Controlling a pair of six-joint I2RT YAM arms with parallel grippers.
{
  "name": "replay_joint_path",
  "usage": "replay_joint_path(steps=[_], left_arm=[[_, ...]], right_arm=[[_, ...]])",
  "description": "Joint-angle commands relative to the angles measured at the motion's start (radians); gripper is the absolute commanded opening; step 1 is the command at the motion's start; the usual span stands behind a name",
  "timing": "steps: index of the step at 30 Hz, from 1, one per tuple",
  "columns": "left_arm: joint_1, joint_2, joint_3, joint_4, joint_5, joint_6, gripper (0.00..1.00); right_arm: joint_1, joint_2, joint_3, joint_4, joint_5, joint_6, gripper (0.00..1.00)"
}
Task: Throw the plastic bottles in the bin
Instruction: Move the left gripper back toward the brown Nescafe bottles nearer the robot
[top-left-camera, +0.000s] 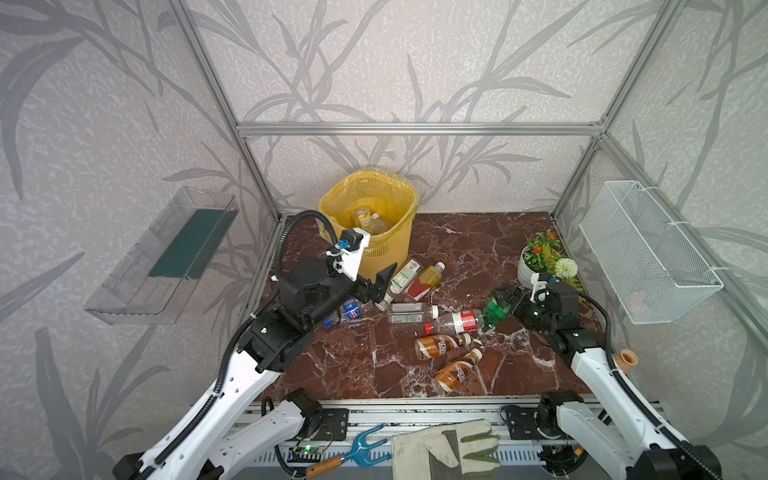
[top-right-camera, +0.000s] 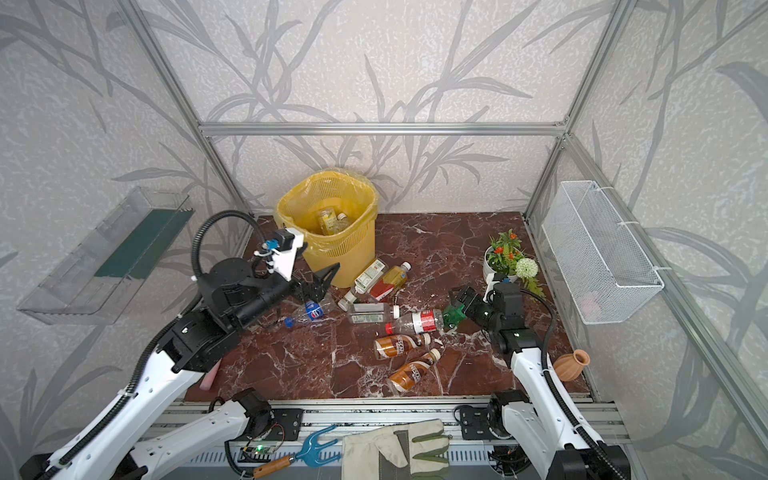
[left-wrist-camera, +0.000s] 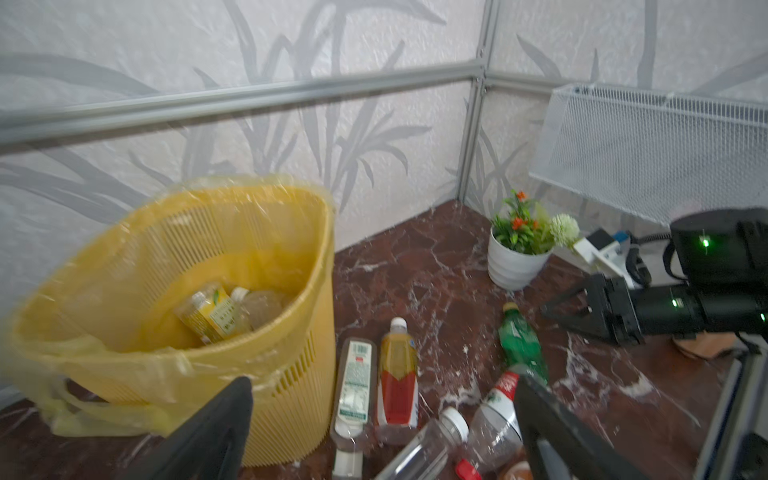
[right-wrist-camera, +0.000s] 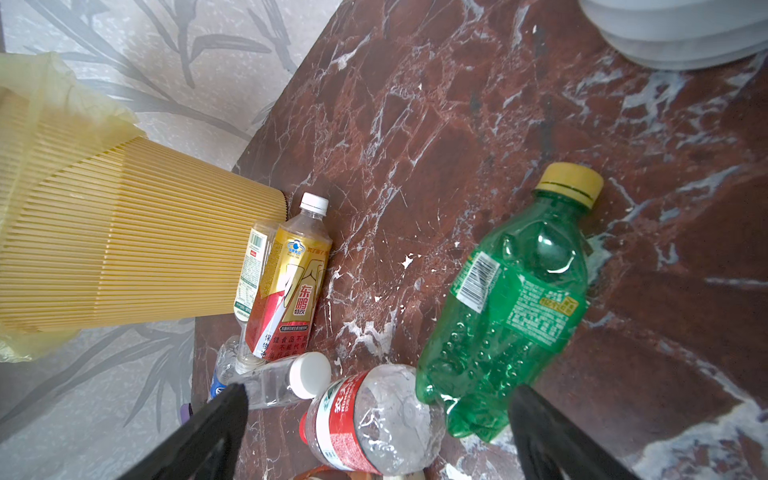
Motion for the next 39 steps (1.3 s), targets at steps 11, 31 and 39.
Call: replay_joint_path(steps=[11,31,39], left_arm=[[-0.431,0.299,0.005,-0.105,-0.154,-0.074,0.89],[-0.617,0.722,0.154,-0.201,-0.115,-0.111,0.84],[-0.646,0.829,0.206,-0.255,-0.137,-0.118,0.82]], right_arm=[[-0.006,-0.007,0.047,-0.064,0.066,-0.028,1.00],[-0.075,-0.115,0.011,-0.112,0.034,-0.085,0.99],[-0.095,-0.123,-0.016,-0.093,0.013,-0.069,0.99]])
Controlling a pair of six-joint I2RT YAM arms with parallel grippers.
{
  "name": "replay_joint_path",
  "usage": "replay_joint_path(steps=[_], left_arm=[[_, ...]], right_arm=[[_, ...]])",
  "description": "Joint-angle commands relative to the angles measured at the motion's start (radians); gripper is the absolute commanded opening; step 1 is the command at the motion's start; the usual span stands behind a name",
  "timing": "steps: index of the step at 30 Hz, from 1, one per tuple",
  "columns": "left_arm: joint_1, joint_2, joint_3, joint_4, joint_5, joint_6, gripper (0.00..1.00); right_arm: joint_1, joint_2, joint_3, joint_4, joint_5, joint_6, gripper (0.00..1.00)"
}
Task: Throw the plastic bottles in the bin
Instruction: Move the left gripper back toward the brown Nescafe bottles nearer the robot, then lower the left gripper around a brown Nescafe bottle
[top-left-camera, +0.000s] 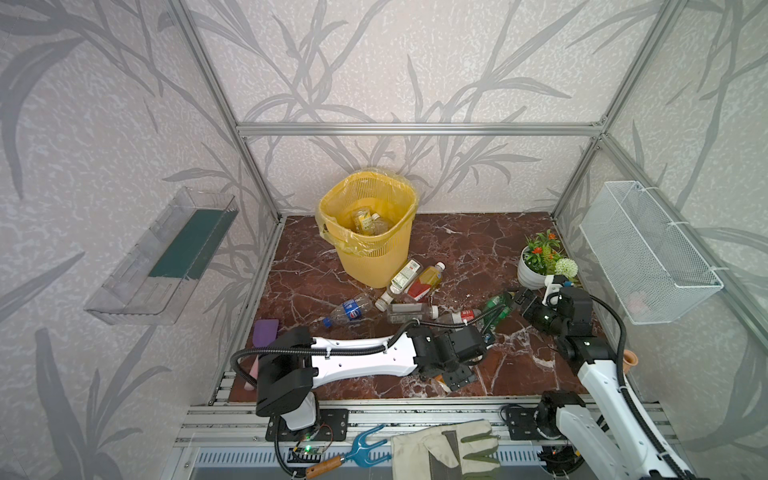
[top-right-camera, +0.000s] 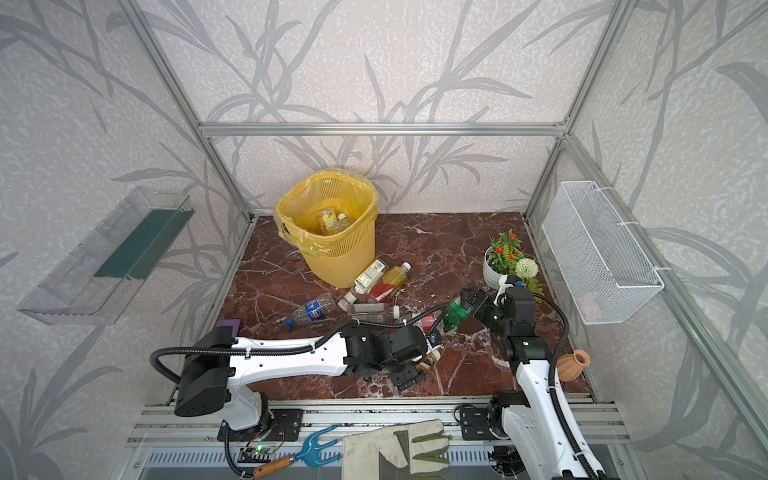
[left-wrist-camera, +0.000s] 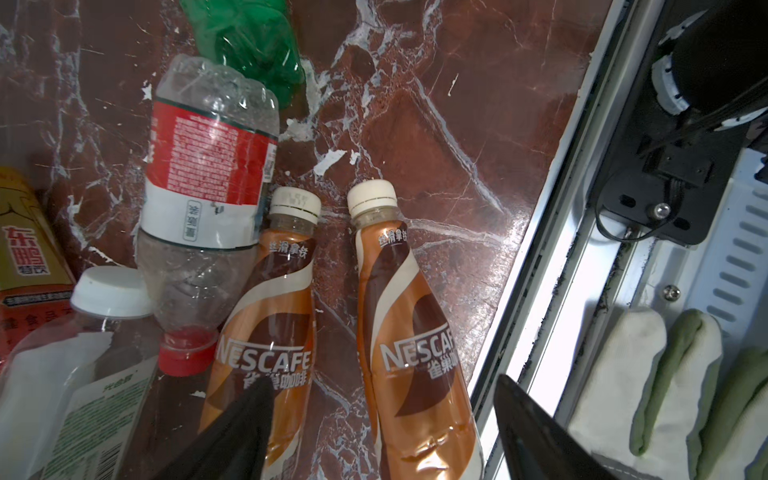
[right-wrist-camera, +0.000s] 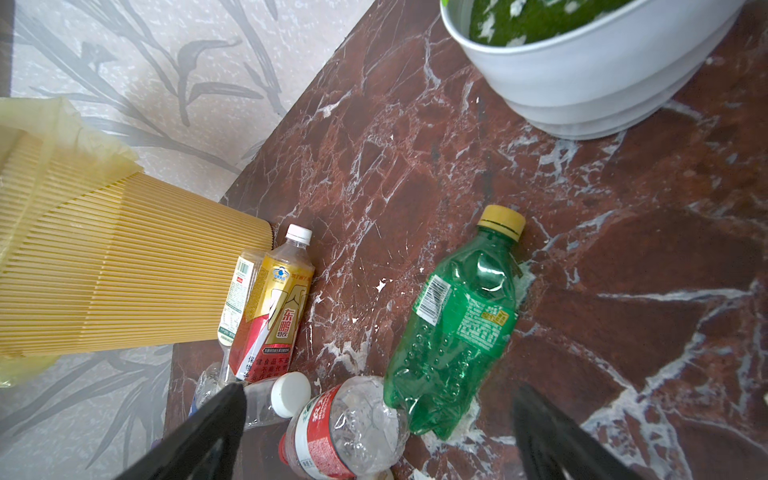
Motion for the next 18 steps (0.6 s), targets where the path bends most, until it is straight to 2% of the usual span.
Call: replay_joint_path(steps=[1,14,18], left_arm=[[-0.008,0.028,0.033,-0.048,-0.024,-0.019,0.82],[-0.012,0.116,0.061,-0.079,-0.063,-0.031,0.78],[-0.013,0.138,0.067,-0.089,-0.063,-0.027,0.74]], right_arm=[[-0.007,-0.008,-0.013,-0.009,-0.022,-0.003,0.99],[-0.013,-0.031,-0.027,-0.013,-0.020,0.005,0.99],[-0.014,-0.030,-0.031,-0.012,-0.025,0.005,0.99]])
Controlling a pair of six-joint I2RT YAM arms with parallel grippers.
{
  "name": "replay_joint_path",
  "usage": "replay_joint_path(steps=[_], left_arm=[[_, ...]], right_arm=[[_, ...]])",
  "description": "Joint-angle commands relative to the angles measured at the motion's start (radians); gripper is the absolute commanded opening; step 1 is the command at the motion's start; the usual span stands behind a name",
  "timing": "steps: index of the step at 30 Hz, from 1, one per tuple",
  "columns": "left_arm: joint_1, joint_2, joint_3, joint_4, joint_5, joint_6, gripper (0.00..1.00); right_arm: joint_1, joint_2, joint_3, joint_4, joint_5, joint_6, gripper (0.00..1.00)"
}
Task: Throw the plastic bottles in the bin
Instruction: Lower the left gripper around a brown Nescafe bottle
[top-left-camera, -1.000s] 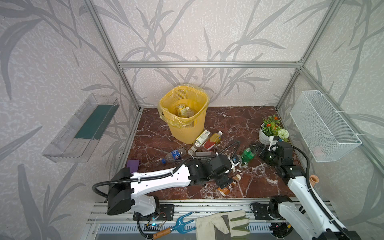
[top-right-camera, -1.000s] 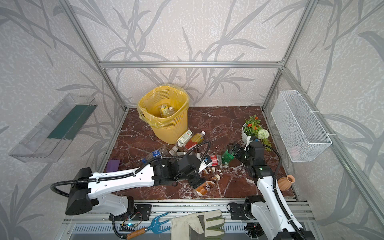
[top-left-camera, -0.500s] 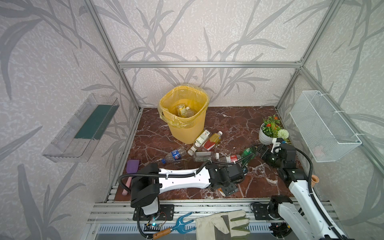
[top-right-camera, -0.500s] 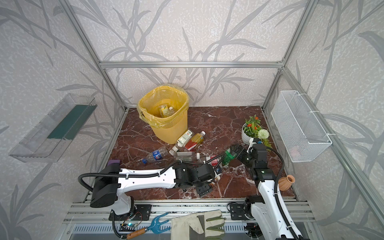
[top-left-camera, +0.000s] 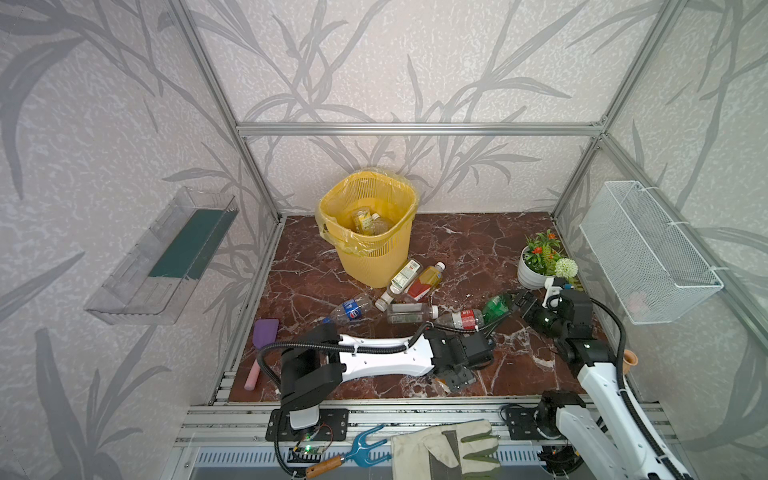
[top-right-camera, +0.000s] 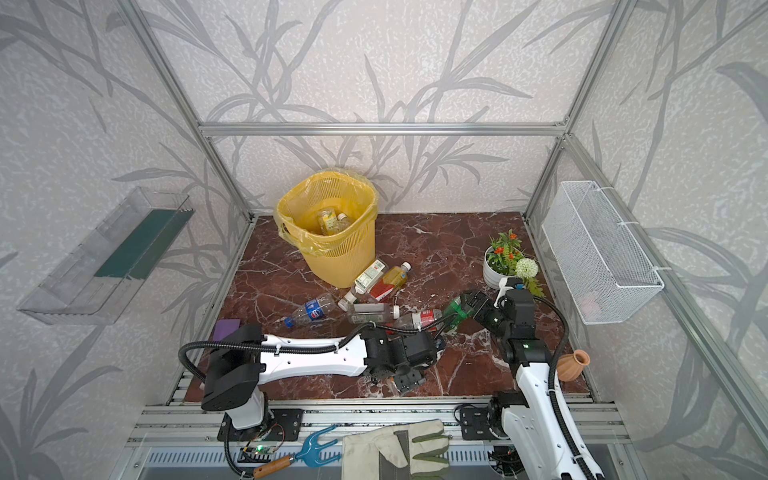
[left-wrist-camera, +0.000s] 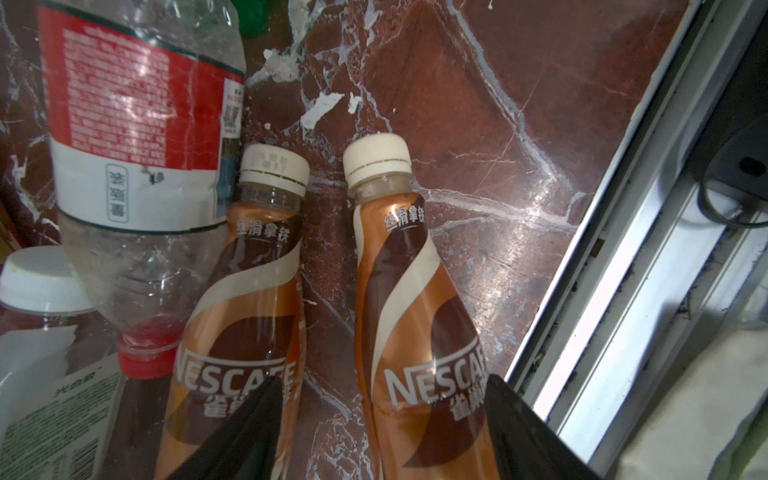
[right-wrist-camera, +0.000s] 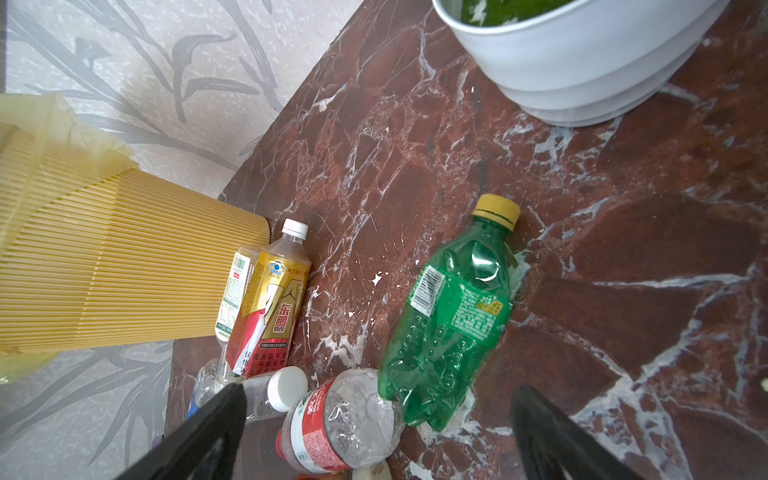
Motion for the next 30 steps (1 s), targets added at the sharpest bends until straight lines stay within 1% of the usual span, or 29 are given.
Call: replay_joint_path(steps=[1,6,10,18,28,30], left_arm=[[-0.006,0.027,0.030,-0.041,-0.017,-0.007,0.74],[-0.011,0.053,0.038,-0.036,0.027,-0.004,0.72],[-0.014,0.067,0.044,-0.050,0.035,-0.005,0.70],[-0.014,0.094,0.022,-0.057,0.068,-0.004,0.70],[-0.015,0.132,0.022,-0.059,0.061,0.004,0.70],[-0.014,0.128,0.018,-0.053,0.061,0.006,0.68]], right_arm=[[-0.006,-0.012,-0.008,-0.007,-0.015,0.001,0.99],[-0.011,-0.021,-0.014,-0.010,-0.018,0.001,0.99],[-0.014,-0.032,-0.022,-0.014,-0.018,0.003,0.99],[-0.022,-0.042,-0.031,-0.013,-0.026,0.007,0.99],[-0.034,-0.052,-0.040,-0.009,-0.034,0.017,0.99],[-0.036,-0.056,-0.042,-0.008,-0.034,0.019,0.99]])
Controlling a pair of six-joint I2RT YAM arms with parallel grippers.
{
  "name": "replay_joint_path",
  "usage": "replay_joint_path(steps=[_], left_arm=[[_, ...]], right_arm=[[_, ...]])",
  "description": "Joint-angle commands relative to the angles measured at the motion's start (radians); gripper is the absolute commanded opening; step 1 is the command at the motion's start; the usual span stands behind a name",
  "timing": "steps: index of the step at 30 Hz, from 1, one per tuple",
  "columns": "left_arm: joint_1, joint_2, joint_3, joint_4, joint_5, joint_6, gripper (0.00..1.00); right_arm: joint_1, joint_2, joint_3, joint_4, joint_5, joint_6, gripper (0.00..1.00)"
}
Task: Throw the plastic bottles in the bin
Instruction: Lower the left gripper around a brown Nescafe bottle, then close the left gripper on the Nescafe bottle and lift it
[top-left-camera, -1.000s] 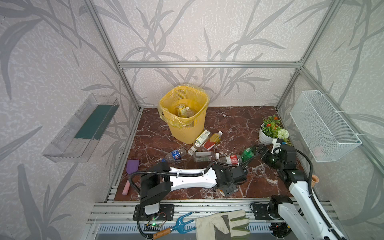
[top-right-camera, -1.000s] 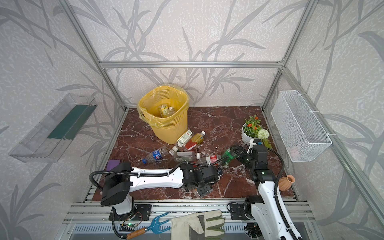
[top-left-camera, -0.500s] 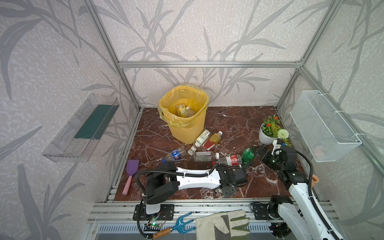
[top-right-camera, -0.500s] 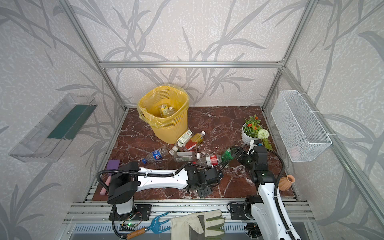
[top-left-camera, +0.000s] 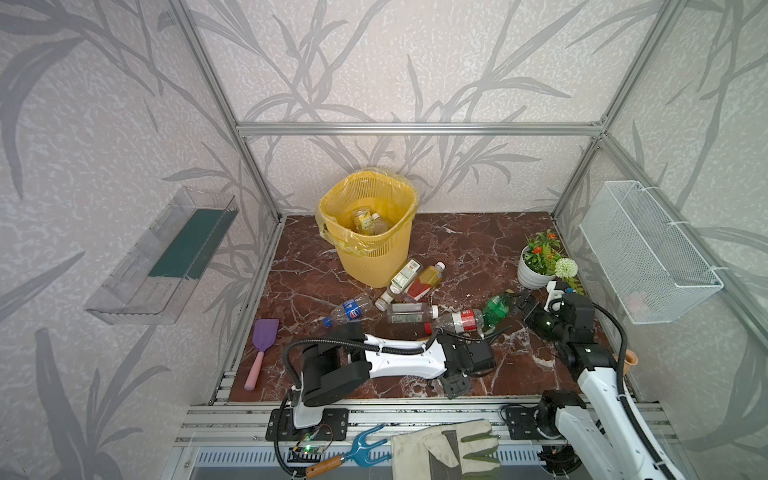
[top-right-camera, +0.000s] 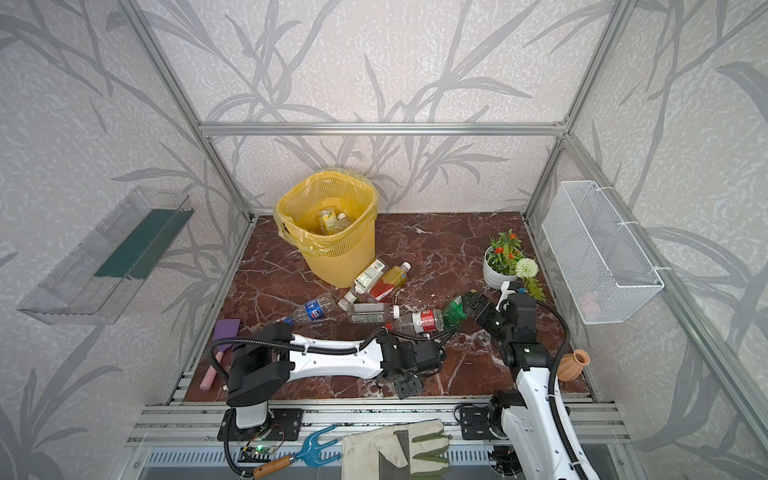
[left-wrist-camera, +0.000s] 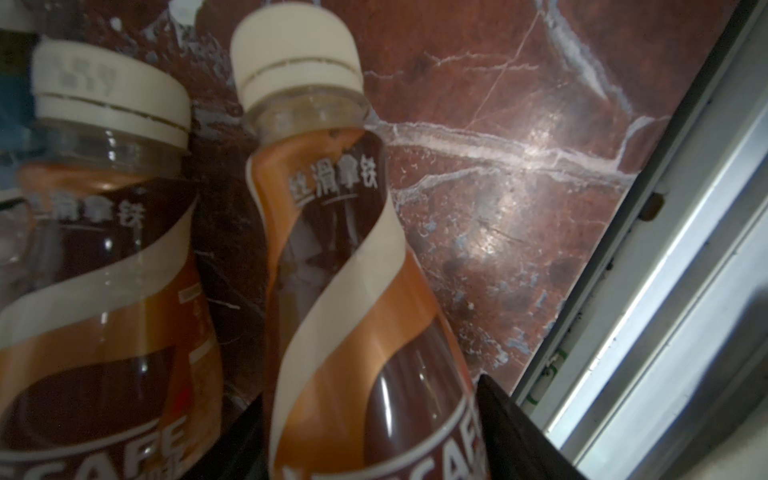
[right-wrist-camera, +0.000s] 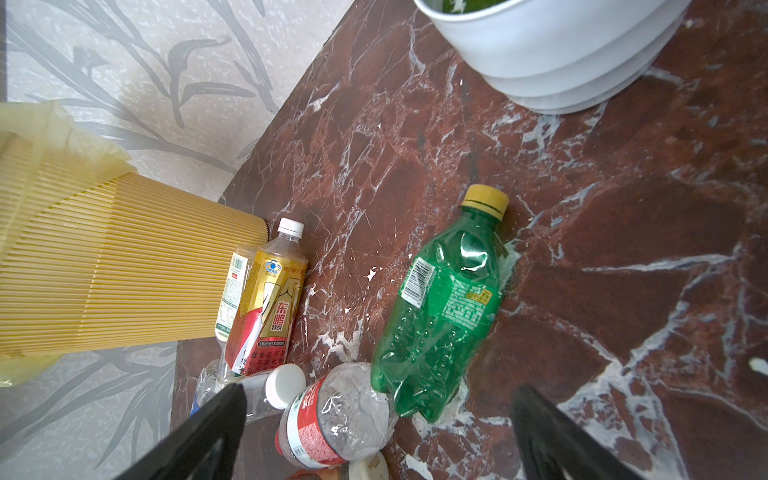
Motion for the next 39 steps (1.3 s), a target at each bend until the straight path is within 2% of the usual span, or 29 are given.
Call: replay_joint_path(steps=[1,4,17,21,28,33,39], left_arm=[[-0.003,-0.001,-0.004,-0.016,0.002,0.004,0.64],[-0.002,-0.027,-0.013,0.000,0.000,0.000,0.52],[0.013,-0.290,0.024,0.003,-0.115,-0.004,0.53],[0.015,-0.404,0.026,0.003,-0.238,-0.007,0.54],[0.029,-0.623,0.023,0.034,-0.442,0.064,0.54],[0.047,-0.760,-0.009,0.154,-0.611,0.150,0.54],[0.168,-0.870,-0.025,0.322,-0.658,0.262,0.53]], right_arm=[[-0.008,-0.018,-0.015,0.002,-0.012,0.007,0.99],[-0.010,-0.016,-0.014,0.001,-0.016,0.006,0.99],[-0.010,-0.019,-0.014,0.013,-0.027,0.005,0.99],[-0.010,-0.017,-0.015,0.034,-0.036,0.005,0.99],[-0.010,0.004,-0.021,0.089,-0.075,0.015,0.99],[0.001,0.065,-0.039,0.181,-0.120,0.054,1.00],[0.052,0.102,-0.019,0.196,-0.090,0.047,0.99]])
